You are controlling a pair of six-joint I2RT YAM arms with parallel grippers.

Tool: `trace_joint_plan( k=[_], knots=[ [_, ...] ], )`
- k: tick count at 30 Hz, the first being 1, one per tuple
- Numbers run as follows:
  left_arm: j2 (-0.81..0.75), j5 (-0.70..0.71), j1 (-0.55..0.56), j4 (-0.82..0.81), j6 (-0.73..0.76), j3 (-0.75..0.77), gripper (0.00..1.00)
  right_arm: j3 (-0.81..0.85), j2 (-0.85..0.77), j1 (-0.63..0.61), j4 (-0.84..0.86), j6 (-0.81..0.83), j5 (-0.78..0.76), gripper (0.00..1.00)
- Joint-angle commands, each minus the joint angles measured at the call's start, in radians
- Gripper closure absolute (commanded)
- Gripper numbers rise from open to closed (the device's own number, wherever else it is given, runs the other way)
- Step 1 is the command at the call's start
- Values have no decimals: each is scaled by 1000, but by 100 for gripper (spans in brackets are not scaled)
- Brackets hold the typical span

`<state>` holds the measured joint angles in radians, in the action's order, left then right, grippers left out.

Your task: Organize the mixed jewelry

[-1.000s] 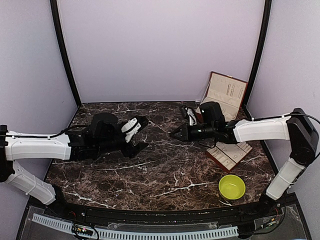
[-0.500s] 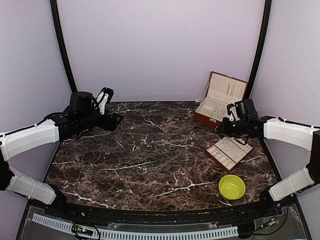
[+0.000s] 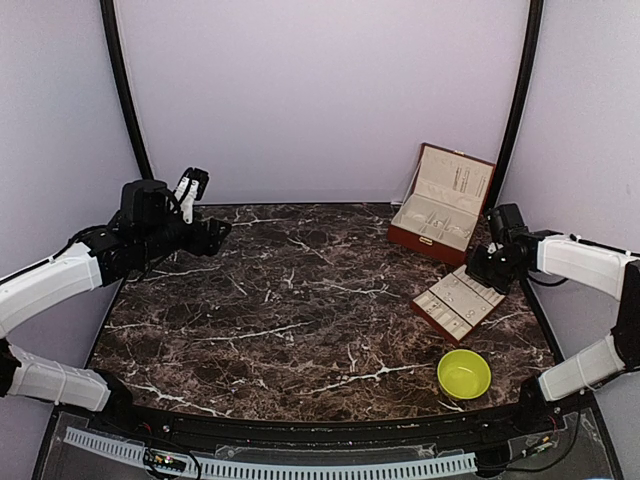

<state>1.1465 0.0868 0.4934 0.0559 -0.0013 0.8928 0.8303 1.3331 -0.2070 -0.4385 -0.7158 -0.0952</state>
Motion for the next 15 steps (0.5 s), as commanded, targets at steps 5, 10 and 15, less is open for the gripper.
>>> trace_joint_plan(
  k=[5,10,15],
  knots=[
    [-42,-2,-4,9,-5,-13,18,31,18,23,-88,-146,-260,100],
    [-42,-8,-4,10,-5,-12,18,6,35,36,-49,-203,-293,100],
    [-42,-7,-4,10,-5,-12,18,-3,68,41,-24,-224,-321,100]
  ],
)
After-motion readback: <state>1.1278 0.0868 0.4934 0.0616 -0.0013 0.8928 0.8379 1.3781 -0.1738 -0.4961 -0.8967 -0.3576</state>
